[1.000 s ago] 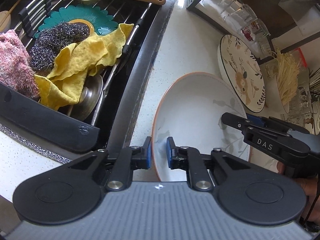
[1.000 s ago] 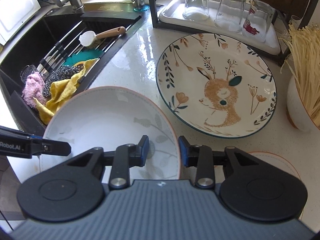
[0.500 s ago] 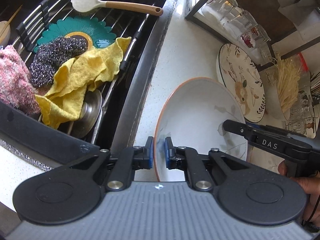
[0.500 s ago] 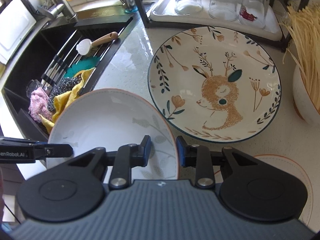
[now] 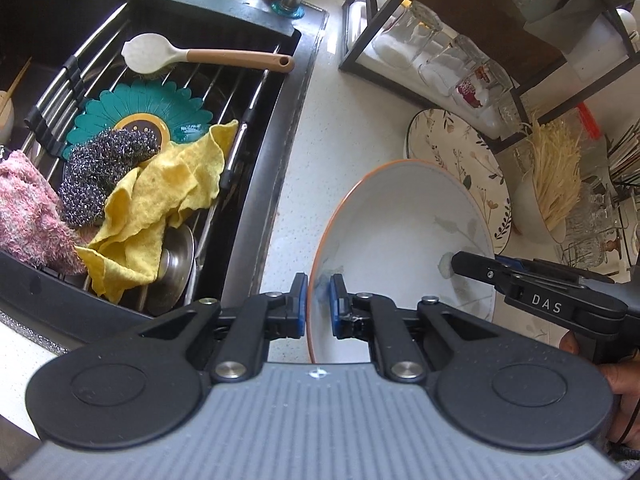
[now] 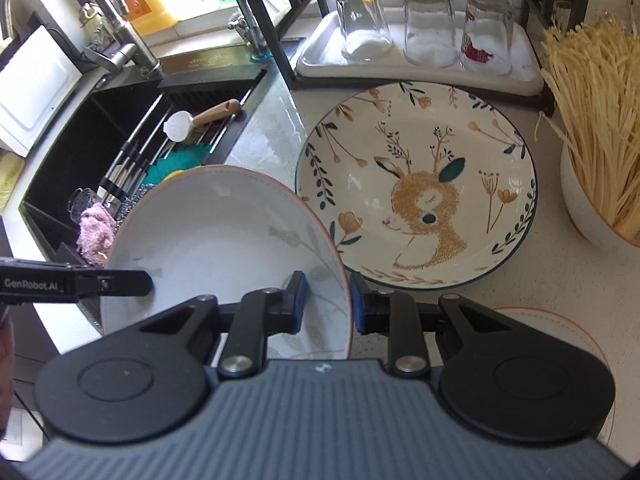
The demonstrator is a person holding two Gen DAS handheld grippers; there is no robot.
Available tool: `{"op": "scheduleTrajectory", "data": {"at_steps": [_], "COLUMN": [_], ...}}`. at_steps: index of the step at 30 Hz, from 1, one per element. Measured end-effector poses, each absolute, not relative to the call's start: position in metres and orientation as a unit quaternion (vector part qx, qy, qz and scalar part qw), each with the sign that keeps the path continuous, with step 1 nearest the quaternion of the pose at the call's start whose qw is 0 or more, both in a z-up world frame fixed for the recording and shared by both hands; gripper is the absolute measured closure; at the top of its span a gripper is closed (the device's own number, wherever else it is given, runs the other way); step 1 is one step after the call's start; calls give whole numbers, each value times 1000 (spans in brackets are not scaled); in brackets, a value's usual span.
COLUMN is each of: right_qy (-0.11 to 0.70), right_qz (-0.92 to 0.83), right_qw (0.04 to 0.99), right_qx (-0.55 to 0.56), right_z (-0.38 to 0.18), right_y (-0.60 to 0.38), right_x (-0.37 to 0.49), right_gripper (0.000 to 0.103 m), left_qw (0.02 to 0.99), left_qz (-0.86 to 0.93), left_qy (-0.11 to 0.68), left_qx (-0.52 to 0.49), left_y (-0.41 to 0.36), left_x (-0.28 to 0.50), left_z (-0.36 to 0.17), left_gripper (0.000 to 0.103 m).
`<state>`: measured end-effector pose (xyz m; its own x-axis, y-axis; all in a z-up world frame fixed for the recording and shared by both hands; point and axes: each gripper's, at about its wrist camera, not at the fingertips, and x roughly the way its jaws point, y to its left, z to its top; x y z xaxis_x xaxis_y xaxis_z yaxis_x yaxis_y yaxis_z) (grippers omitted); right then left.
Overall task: Organize plates and bowls
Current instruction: 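Lift the white plate with both grippers and lower it beside the deer plate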
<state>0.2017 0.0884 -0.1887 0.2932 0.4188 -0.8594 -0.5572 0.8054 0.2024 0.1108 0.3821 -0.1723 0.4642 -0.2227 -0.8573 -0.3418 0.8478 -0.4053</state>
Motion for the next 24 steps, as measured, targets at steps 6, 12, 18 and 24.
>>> {"op": "scheduleTrajectory", "data": {"at_steps": [6, 12, 18, 24], "right_qy": [499, 483, 463, 451], "right_qz": [305, 299, 296, 278], "right_qw": [809, 823, 835, 848], "right_qx": [-55, -35, -17, -8], "right_z": [-179, -160, -144, -136], "right_y": [81, 62, 43, 13], "right_x": [204, 199, 198, 192], "right_gripper": [78, 80, 80, 80], "left_qw": [812, 830, 841, 845], "left_qz": [33, 12, 1, -15], "left_qy": [509, 495, 484, 482], "left_qx": [-283, -256, -242, -231], "left_y": [381, 368, 349, 318], "left_x": [116, 125, 134, 144], "left_z": [-160, -133, -113, -104], "left_gripper": [90, 90, 90, 90]}}
